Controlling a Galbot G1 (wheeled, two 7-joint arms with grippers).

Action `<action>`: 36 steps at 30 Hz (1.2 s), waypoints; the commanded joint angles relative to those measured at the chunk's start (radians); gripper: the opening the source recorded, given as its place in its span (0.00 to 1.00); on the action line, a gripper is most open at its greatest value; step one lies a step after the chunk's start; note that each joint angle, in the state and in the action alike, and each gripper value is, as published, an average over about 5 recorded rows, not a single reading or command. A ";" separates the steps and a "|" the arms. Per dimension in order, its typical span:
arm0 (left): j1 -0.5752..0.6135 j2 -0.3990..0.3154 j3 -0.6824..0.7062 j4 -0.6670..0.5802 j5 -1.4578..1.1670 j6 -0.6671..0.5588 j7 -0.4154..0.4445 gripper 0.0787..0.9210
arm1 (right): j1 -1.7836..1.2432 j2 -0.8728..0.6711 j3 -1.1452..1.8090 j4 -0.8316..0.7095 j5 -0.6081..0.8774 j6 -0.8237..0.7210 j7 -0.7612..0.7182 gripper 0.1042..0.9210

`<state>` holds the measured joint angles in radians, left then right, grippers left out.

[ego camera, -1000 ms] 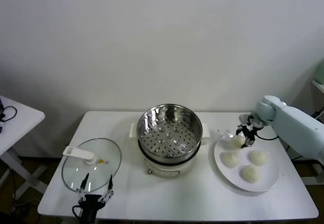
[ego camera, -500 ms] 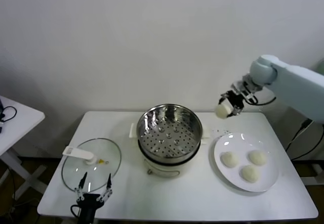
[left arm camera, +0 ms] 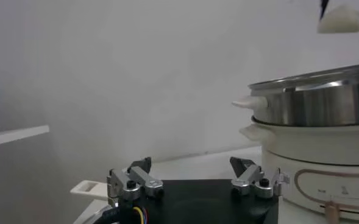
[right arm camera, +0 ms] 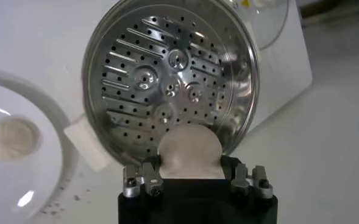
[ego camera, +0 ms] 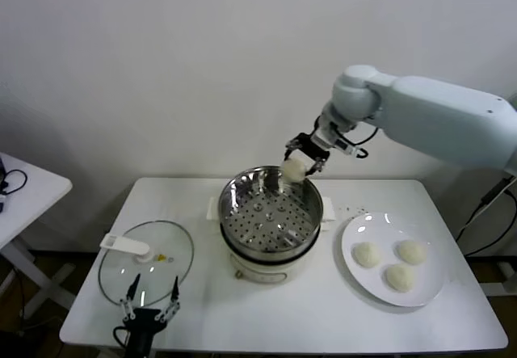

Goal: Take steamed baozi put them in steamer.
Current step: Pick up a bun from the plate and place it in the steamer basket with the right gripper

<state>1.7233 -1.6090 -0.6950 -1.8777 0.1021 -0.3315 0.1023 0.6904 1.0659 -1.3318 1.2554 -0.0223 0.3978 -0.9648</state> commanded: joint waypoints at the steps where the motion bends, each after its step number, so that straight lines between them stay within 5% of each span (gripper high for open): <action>1: -0.001 -0.019 0.002 0.009 0.003 -0.007 -0.002 0.88 | -0.108 0.191 -0.012 -0.216 -0.218 0.225 0.096 0.68; 8: -0.002 -0.021 0.002 0.019 0.005 -0.010 -0.005 0.88 | -0.182 0.250 0.030 -0.347 -0.258 0.296 0.105 0.68; 36: -0.008 -0.017 -0.004 0.045 0.004 -0.032 -0.014 0.88 | -0.228 0.313 0.043 -0.460 -0.265 0.393 0.045 0.68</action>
<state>1.7163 -1.6090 -0.6979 -1.8394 0.1071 -0.3595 0.0891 0.4738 1.3613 -1.2869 0.8303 -0.2783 0.7673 -0.9024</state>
